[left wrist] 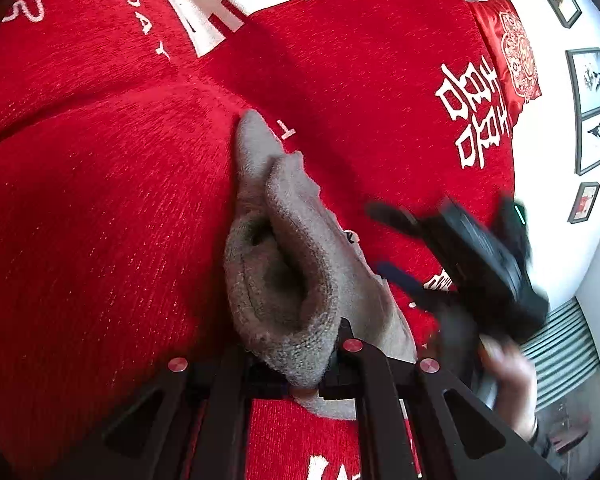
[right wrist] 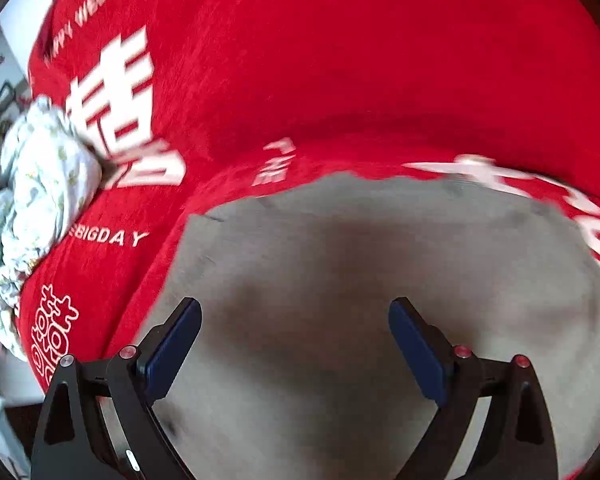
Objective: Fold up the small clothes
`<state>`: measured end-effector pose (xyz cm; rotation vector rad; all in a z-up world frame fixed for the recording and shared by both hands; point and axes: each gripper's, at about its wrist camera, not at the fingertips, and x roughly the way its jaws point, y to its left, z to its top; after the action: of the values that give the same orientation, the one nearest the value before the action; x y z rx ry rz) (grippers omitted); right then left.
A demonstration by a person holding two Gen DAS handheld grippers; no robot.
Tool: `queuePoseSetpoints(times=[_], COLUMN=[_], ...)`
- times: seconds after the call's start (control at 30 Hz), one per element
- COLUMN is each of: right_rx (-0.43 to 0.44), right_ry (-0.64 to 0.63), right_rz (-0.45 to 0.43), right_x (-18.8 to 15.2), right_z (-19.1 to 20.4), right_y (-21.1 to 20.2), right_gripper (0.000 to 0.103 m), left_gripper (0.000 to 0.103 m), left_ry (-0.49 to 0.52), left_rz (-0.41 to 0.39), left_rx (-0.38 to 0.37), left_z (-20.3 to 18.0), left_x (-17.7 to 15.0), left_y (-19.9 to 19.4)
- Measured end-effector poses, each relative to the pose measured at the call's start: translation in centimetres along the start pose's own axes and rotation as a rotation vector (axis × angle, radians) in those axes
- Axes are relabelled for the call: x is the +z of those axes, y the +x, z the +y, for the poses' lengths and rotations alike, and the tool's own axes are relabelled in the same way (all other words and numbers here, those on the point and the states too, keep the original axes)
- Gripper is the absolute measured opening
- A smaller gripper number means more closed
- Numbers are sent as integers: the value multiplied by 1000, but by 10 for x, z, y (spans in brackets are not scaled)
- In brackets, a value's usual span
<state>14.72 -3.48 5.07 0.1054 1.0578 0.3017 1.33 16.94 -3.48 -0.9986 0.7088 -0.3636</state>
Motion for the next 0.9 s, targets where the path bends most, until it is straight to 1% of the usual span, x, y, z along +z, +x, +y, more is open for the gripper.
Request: queuePoseSetpoints(times=[0.07, 0.17, 0.2, 0.27, 0.3, 0.33, 0.37, 0.43, 0.47, 0.5, 0.53, 0.6, 0.63, 0.7, 0.83, 0.9], right_rx=[-14, 0, -27, -103, -164, -192, -189, -205, -224, -207, -140, -46, -15, 62, 218, 283], right_ry=[-53, -139, -191, -291, -358, -398, -405, -378, -359, -325, -278, -196, -167, -97, 74, 148], right_rz=[52, 142, 165, 158, 178, 170, 156, 151, 138, 137, 138, 137, 130, 109, 86, 79], right_x=[14, 24, 26, 25, 22, 20, 20, 24, 27, 30, 35, 37, 38, 39, 41, 38], right_z=[25, 64, 80, 102, 113, 119, 122, 117, 109, 98, 85, 61, 55, 42, 12, -3], right_y=[27, 67, 81, 97, 108, 112, 112, 107, 102, 96, 90, 78, 74, 66, 58, 55], right_gripper=[96, 96, 97, 98, 97, 97, 91, 68, 39, 27, 26, 24, 24, 24, 23, 23], left_gripper=[11, 11, 11, 11, 11, 11, 11, 11, 11, 11, 11, 11, 11, 11, 11, 11], left_ry=[-11, -13, -10, -8, -6, -5, -2, 19, 35, 55, 83, 143, 161, 165, 286, 321], left_rz=[3, 8, 10, 11, 11, 12, 13, 11, 8, 5, 2, -6, -6, 8, -15, -20], left_rx=[-4, 2, 7, 13, 17, 21, 25, 44, 58, 73, 90, 128, 141, 151, 243, 271], left_z=[3, 3, 2, 0, -1, -1, -2, -6, -8, -11, -15, -25, -28, -34, -59, -69], left_x=[0, 1, 1, 2, 3, 3, 4, 4, 4, 4, 3, -1, -3, -5, -14, -19], left_y=[-2, -1, -1, 1, 1, 2, 2, 2, 1, 1, 1, 3, 5, 8, 12, 14])
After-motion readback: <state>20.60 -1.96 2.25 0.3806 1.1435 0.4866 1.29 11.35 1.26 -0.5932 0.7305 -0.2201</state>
